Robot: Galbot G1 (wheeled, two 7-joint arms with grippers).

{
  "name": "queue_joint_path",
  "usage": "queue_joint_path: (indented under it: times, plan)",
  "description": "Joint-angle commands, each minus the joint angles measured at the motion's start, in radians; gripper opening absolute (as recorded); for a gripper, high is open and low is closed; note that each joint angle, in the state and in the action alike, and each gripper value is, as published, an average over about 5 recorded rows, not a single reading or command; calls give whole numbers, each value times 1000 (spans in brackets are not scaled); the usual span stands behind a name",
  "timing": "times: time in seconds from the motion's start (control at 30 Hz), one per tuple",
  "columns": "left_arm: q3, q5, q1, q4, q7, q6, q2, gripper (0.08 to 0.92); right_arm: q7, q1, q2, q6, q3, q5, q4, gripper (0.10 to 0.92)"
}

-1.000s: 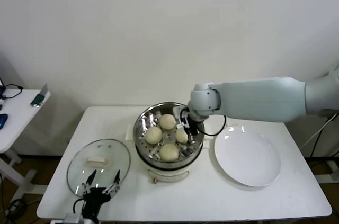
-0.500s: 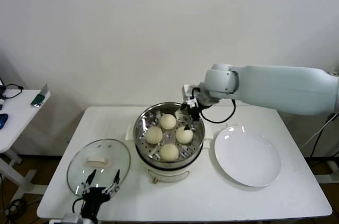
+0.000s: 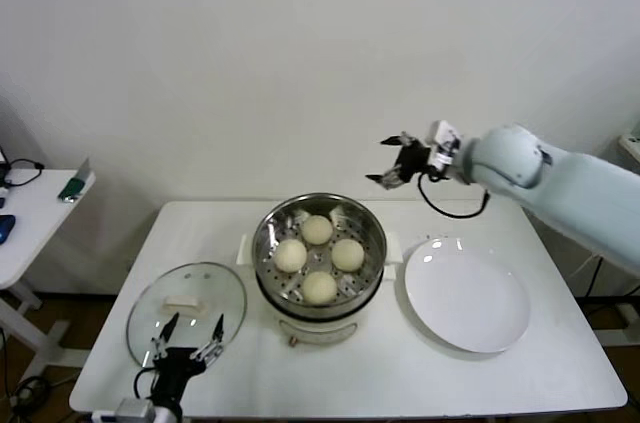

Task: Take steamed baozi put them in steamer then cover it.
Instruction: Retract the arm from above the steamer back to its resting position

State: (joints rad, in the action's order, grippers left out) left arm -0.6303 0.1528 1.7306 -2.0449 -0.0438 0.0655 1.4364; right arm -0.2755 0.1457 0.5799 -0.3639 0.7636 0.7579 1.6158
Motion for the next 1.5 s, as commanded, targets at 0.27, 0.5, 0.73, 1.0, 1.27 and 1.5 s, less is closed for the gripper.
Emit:
queue_joint_path:
  times: [0.27,0.5,0.73,1.0,1.27,1.5]
  plan:
    - [-3,-72,-9,-7,12,-3,-7,823,119,-1653,98,288,-1513,-155,132,823]
    - [-20,-333,-6,-1,60,-85,-45,823,67,-1801,254,466,-1566,-193,118,823]
    - [-71,-845,2,23,342,-135,-159,823,77,-1852,351,563,-1522,-236,113,823]
    - [-91,-1296,-1,183,521,-151,-212,823,78,-1855,443,666,-1456,-300,124,823]
    - [-75,-1442,-69,382,591,-164,-202,823,77,-1853,502,726,-1409,-304,128,823]
    - [-55,-1506,-155,516,613,-208,-194,823,68,-1853,540,748,-1380,-313,135,823]
